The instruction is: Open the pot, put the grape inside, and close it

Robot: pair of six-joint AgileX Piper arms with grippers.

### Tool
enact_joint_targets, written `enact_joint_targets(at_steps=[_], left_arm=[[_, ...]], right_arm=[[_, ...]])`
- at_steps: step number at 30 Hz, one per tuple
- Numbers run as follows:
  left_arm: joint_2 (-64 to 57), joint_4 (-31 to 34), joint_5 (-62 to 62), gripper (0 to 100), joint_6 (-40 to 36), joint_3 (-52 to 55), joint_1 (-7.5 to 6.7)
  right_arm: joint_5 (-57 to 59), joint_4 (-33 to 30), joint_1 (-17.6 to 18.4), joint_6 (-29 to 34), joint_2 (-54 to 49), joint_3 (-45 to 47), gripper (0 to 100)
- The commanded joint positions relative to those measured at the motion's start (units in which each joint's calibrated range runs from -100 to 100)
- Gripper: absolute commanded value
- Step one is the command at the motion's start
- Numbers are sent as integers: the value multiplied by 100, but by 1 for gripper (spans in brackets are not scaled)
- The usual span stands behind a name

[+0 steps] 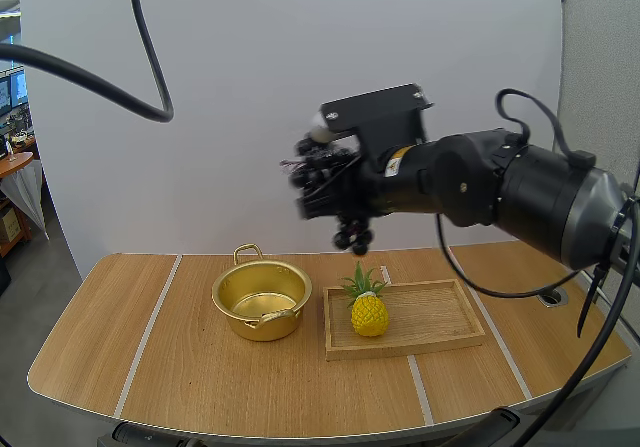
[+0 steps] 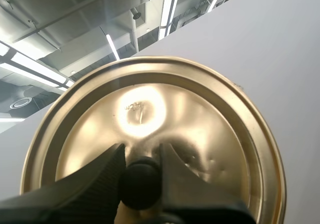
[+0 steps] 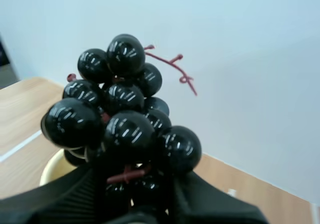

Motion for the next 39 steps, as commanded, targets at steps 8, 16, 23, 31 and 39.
enact_joint_targets(at_steps=[8,16,23,31,39], left_arm=[[-19,32,-198,0,-49,-41,-7],[-19,32,-198,0,-49,-41,-7],[-19,32,-198,0,-49,-41,-7],[-19,32,-198,0,-49,-41,-7],[-19,32,-198,0,-49,-41,-7]], right_arm=[[-1174,19,384,-29,1345,-9,0],[-1872,7,384,-29,2437,-188,0],[-801,17,384,-29,3484,-1371,0],[-336,17,384,-29,4438,-2103,0],[-238,17,384,-29,5089,-2206,0]])
